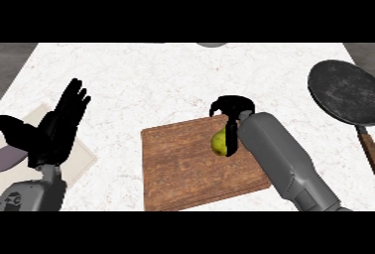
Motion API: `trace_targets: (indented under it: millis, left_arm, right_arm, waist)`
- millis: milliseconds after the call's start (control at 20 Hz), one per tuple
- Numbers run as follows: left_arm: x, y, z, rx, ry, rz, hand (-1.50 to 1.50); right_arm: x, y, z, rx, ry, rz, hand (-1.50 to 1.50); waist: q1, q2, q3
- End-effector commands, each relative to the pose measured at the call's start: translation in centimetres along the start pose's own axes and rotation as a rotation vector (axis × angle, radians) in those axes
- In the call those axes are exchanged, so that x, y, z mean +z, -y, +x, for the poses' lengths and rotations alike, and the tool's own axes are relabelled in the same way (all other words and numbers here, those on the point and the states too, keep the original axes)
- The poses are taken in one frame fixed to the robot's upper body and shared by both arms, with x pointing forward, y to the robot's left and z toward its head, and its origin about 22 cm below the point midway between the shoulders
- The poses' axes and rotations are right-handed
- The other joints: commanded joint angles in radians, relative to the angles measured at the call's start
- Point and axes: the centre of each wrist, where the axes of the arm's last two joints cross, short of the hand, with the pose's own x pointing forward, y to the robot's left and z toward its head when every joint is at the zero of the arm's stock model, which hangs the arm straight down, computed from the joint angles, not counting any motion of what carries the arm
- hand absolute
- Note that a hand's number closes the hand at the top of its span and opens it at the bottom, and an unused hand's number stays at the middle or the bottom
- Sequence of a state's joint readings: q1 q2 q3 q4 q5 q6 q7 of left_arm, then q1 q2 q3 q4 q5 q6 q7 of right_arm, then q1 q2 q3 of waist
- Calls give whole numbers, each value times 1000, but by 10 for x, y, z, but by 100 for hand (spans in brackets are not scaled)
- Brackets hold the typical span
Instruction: Pick the pear from the cutting board and place it in the pan
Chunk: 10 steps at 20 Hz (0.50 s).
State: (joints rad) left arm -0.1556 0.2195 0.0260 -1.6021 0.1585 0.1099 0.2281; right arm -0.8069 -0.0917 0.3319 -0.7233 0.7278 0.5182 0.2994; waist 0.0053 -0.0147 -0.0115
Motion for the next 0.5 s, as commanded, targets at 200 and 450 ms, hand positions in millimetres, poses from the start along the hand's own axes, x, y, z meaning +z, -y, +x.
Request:
trace_targets:
  millis: [200,450]
  left_arm:
    - [-1,-10,-6,-2,16,8,0]
    - [4,1,1,6,5,20,0]
  right_arm:
    - [-10,-21,13,-90,74,-9,150]
    - [14,17,-27,-112,-130,-272,150]
  waist:
    - [1,16,11]
    - [-9,9,12]
